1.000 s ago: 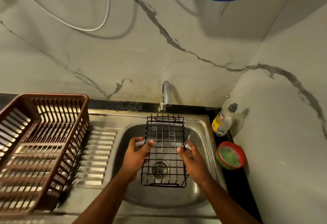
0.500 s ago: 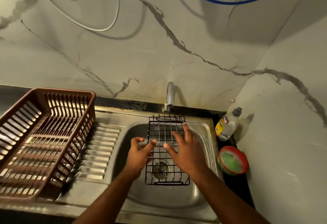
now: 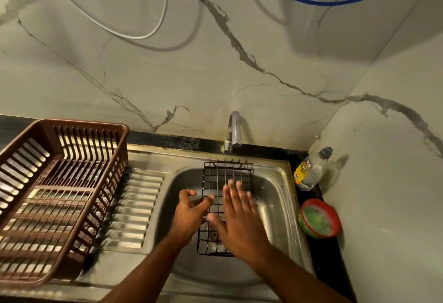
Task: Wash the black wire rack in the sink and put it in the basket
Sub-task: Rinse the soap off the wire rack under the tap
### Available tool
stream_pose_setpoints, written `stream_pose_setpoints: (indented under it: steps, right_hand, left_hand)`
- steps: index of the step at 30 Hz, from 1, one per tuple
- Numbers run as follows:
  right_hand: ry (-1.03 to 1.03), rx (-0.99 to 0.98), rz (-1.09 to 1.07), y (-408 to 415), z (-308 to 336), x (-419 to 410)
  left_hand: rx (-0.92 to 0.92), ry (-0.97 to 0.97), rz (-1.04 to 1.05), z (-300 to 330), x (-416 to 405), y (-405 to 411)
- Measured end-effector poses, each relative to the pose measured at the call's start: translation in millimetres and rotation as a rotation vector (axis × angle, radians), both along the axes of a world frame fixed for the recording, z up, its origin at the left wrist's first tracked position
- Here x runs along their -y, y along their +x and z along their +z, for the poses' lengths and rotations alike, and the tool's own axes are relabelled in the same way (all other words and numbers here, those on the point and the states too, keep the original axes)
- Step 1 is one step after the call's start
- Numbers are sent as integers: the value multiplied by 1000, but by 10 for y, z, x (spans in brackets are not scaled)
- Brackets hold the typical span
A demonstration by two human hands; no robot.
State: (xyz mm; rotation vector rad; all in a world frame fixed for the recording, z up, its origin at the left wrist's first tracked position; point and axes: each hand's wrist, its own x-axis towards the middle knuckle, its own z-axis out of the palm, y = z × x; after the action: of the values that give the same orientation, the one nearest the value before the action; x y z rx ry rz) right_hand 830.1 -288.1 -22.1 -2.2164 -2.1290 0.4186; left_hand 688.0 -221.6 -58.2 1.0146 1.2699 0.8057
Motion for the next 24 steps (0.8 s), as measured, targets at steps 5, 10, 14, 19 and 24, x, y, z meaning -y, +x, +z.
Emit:
stream_pose_setpoints:
  steps: [5, 10, 14, 19, 24]
  right_hand:
    - [-2, 22, -46, 41, 127, -830]
    - [-52, -29, 287, -40, 132, -492]
    - [-93, -88, 449, 156, 77, -20]
    - [49, -156, 292, 629, -9, 31]
    - [181, -504, -386, 883, -152, -219]
  left_hand:
    - [-17, 7, -77, 13, 13, 78]
    - [22, -12, 24, -44, -164, -12]
    - [2, -49, 25, -129, -239, -89]
    - [-36, -7, -8, -235, -245, -72]
    - [20, -21, -7, -263, -341, -53]
